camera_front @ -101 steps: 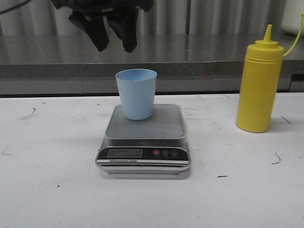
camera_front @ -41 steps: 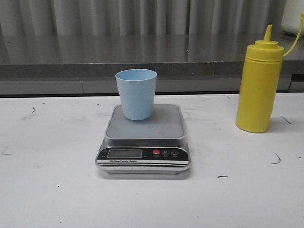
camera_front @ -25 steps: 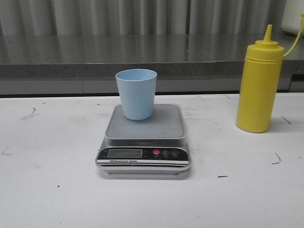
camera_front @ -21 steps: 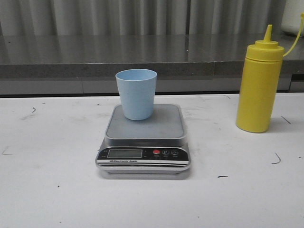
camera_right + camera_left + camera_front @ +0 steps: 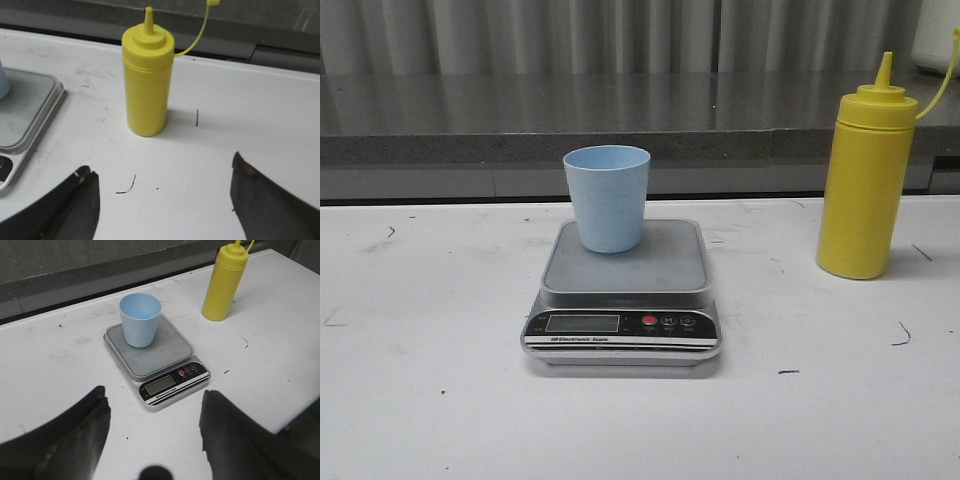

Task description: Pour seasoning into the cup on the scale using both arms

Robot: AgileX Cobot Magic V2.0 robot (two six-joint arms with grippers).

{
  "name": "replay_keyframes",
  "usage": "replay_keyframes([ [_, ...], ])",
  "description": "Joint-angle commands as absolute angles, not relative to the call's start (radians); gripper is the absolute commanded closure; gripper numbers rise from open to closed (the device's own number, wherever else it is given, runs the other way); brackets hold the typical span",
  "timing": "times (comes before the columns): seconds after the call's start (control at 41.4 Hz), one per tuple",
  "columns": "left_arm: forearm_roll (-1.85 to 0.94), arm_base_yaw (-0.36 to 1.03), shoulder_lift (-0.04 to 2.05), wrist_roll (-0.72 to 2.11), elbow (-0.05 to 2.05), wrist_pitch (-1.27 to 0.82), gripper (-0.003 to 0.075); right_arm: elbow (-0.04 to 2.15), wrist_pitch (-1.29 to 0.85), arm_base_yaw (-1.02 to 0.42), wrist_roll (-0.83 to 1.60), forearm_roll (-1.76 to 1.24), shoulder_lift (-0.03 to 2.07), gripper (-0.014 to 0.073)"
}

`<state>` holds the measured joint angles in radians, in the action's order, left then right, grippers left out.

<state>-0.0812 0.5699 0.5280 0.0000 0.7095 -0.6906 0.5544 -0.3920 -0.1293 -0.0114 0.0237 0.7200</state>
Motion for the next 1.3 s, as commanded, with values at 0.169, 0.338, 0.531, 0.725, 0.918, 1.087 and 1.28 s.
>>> replay_keyframes([
  [0.169,-0.094,0.576,0.53,0.0,0.736,-0.614,0.0321,0.581,-0.227,-0.203,0.0,0.024,0.901,-0.0035],
  [0.338,-0.094,0.576,0.53,0.0,0.736,-0.611,0.0321,0.581,-0.138,-0.203,0.0,0.022,1.044,-0.0035],
  [0.531,-0.094,0.576,0.53,0.0,0.736,-0.611,0.0321,0.581,0.016,-0.203,0.0,0.018,1.23,-0.0033],
  [0.725,-0.094,0.576,0.53,0.0,0.736,-0.611,0.0321,0.581,0.193,-0.203,0.0,0.011,1.409,-0.0033],
  [0.918,-0.094,0.576,0.53,0.0,0.736,-0.611,0.0321,0.581,0.445,-0.201,0.0,-0.056,1.576,-0.0033],
  [1.087,-0.094,0.576,0.53,0.0,0.736,-0.611,0.0321,0.581,0.657,-0.2,0.0,-0.088,1.676,-0.0033],
  [1.28,-0.094,0.576,0.53,0.0,0.736,-0.611,0.0321,0.581,0.891,-0.2,0.0,-0.094,1.745,-0.0033],
])
